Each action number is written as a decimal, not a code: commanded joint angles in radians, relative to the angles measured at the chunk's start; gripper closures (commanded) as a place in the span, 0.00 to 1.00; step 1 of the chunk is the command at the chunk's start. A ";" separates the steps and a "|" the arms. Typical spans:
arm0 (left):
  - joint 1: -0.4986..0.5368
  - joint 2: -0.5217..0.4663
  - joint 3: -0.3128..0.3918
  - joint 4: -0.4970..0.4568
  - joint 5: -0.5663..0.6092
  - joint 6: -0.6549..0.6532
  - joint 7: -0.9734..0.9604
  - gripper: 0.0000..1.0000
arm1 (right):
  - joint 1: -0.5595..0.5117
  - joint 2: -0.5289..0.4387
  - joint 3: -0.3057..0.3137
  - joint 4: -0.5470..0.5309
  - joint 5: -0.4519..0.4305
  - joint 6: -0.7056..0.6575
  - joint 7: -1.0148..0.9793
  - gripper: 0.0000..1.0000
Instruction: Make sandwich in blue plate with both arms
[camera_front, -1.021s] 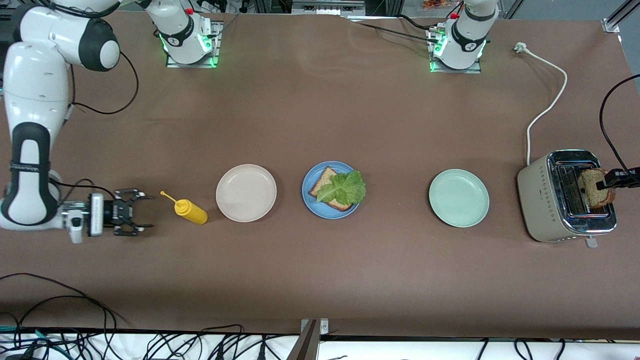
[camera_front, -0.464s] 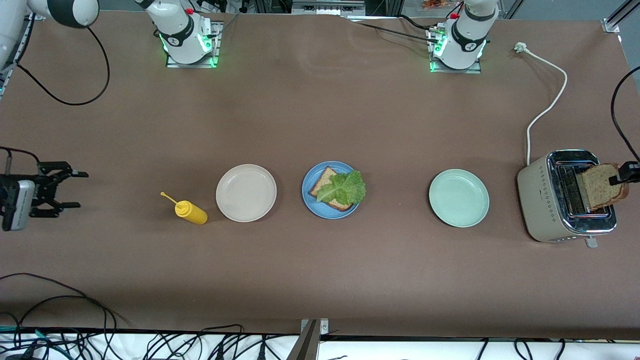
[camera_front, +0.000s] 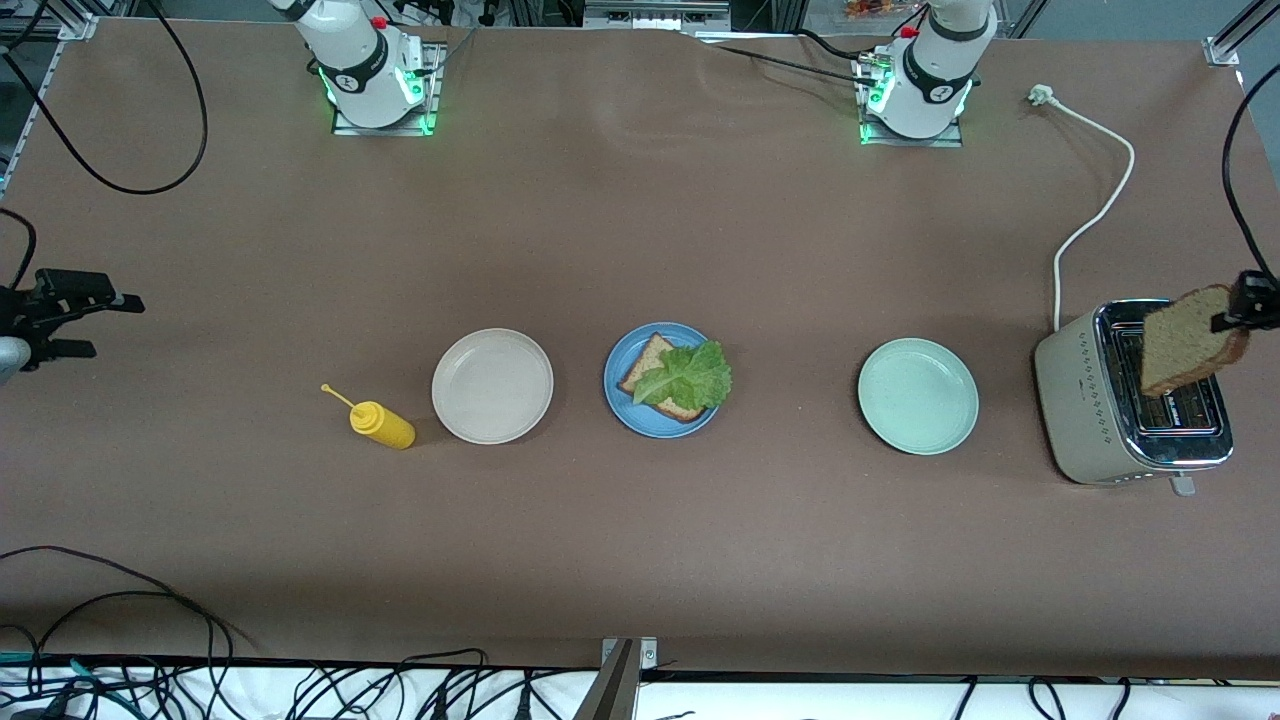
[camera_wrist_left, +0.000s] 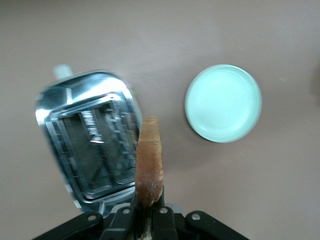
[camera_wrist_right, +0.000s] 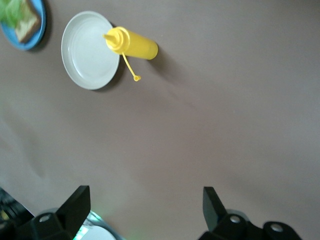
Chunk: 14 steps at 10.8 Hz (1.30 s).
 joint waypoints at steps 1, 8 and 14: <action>-0.004 -0.017 -0.124 0.003 0.021 -0.166 -0.009 1.00 | 0.093 -0.150 0.011 -0.111 -0.111 0.027 0.384 0.00; -0.190 0.134 -0.366 -0.011 -0.119 -0.231 -0.397 1.00 | 0.101 -0.421 0.115 -0.548 -0.247 0.375 0.586 0.00; -0.343 0.341 -0.366 -0.003 -0.413 0.129 -0.405 1.00 | 0.098 -0.467 0.158 -0.534 -0.281 0.392 0.628 0.00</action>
